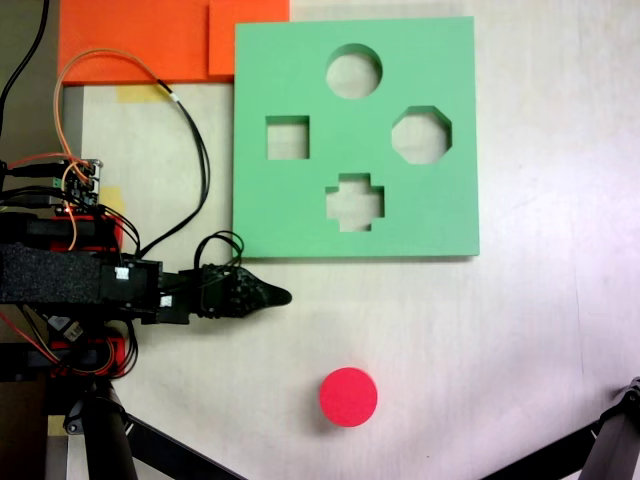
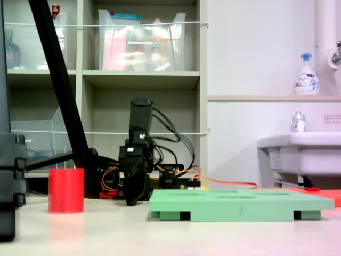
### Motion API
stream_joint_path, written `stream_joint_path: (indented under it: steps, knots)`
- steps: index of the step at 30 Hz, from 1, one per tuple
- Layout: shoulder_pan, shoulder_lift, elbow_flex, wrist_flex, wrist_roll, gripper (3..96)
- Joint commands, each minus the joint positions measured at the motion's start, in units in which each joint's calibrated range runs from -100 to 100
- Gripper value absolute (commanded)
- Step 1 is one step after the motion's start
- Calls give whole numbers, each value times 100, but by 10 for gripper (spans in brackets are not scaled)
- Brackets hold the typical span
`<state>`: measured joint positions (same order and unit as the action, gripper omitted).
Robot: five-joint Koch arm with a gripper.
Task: Put the cylinder block into the corresponding hole
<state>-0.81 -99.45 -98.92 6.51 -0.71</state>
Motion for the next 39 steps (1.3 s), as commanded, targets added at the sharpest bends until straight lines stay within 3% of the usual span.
stream_joint_path:
  steps: [1, 29, 34, 39]
  knots:
    - [0, -55, -108, -540, -29, 498]
    - [117, -55, -108, -367, 234, 521]
    - [-5, -55, -108, 1954, 957, 525]
    - [-29, -55, -108, 5141, 2642, 511]
